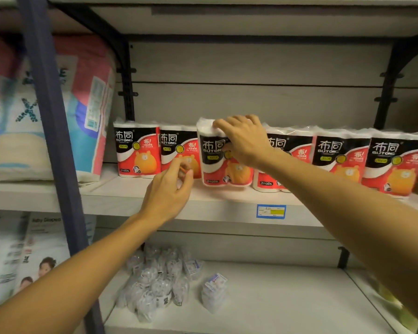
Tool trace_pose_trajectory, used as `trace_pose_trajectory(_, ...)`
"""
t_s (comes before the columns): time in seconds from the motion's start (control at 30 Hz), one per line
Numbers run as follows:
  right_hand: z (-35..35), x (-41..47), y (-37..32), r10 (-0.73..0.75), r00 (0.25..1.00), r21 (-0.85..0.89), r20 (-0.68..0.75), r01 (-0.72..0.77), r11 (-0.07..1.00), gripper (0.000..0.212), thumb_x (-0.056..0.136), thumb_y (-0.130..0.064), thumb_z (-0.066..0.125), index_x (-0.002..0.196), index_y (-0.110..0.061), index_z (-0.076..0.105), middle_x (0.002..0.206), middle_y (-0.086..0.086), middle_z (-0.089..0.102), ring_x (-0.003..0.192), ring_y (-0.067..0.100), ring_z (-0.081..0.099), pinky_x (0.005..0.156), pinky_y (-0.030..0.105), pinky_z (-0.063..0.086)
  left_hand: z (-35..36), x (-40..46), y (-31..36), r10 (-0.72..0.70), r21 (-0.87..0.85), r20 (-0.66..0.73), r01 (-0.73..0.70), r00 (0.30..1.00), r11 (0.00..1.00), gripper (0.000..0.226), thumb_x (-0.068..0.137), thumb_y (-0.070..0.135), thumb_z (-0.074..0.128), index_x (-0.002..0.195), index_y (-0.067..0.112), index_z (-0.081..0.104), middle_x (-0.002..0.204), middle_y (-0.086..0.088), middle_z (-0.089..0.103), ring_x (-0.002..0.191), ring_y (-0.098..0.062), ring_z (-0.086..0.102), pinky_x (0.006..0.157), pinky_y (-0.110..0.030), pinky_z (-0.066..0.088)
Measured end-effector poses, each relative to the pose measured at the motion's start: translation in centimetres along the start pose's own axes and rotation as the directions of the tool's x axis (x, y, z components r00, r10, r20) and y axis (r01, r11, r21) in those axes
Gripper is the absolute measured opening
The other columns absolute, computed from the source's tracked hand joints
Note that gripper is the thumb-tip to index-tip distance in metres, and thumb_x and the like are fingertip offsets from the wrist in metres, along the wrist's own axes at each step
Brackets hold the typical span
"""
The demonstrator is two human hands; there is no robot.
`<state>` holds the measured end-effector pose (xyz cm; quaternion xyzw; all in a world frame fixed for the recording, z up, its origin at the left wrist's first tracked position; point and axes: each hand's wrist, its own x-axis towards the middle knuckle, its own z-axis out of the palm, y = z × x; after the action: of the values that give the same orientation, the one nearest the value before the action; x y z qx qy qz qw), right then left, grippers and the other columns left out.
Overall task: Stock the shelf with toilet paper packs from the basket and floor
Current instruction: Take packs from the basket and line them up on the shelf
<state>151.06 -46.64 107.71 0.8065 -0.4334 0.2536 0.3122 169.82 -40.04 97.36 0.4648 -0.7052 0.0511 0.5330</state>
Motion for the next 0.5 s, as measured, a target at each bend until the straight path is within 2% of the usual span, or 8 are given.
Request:
trace_pose_trajectory(0.1, 1.9, 0.1, 0.2, -0.008, 0.999, -0.094, 0.041, 0.012, 0.995, 0.057, 0.087, -0.027, 0.068, 0.137, -0.027, 0.041, 0.132, 0.006, 0.055, 0.123, 0.03, 0.047, 0.107, 0.043, 0.029, -0.2, 0.1, -0.8, -0.008, 0.033, 0.019, 0.008, 1.0, 0.999, 0.007, 0.097, 0.025, 0.051, 0.102, 0.021, 0.051, 0.087, 0.007, 0.06, 0.051, -0.007, 0.054, 0.052, -0.031, 0.044)
trace_pose_trajectory(0.23, 3.5, 0.5, 0.9, 0.025, 1.0, -0.099, -0.007, -0.026, 0.995, 0.054, 0.086, -0.025, 0.068, 0.135, -0.022, 0.044, 0.132, 0.011, 0.055, 0.122, 0.034, 0.048, 0.106, 0.045, 0.03, -0.1, 0.3, -1.8, -0.003, 0.087, 0.055, -0.002, 0.998, 0.996, 0.007, 0.097, 0.024, 0.051, 0.101, 0.019, 0.052, 0.086, 0.008, 0.061, 0.05, 0.002, 0.051, 0.051, -0.026, 0.033)
trace_pose_trajectory(0.33, 3.9, 0.5, 1.5, 0.091, 0.994, -0.165, -0.059, -0.1, 0.981, 0.049, 0.088, -0.023, 0.067, 0.133, -0.016, 0.049, 0.131, 0.017, 0.046, 0.118, 0.035, 0.044, 0.094, 0.042, 0.039, 0.5, 0.7, -2.3, -0.025, 0.092, 0.054, 0.02, 0.998, 0.996, 0.007, 0.097, 0.024, 0.052, 0.102, 0.019, 0.052, 0.088, 0.006, 0.062, 0.045, -0.003, 0.046, 0.052, -0.026, 0.034)
trace_pose_trajectory(0.4, 3.9, 0.6, 1.5, 0.102, 0.991, -0.21, -0.082, -0.118, 0.971, 0.044, 0.088, -0.018, 0.064, 0.13, -0.014, 0.051, 0.126, 0.017, 0.044, 0.113, 0.035, 0.042, 0.086, 0.04, 0.038, 1.1, 1.0, -2.4, -0.033, 0.088, 0.05, 0.029, 0.998, 0.996, 0.008, 0.096, 0.023, 0.052, 0.103, 0.019, 0.052, 0.088, 0.006, 0.062, 0.044, -0.004, 0.045, 0.053, -0.026, 0.034)
trace_pose_trajectory(0.5, 3.9, 1.1, 1.1, 0.098, 0.994, -0.237, -0.04, -0.105, 0.966, 0.039, 0.089, -0.011, 0.056, 0.128, -0.012, 0.052, 0.119, 0.012, 0.047, 0.108, 0.032, 0.044, 0.088, 0.039, 0.034, 1.9, 1.3, -2.1, -0.031, 0.129, 0.06, 0.023, 0.998, 0.991, 0.008, 0.096, 0.024, 0.052, 0.103, 0.021, 0.052, 0.087, 0.009, 0.062, 0.051, -0.004, 0.047, 0.055, -0.029, 0.039)
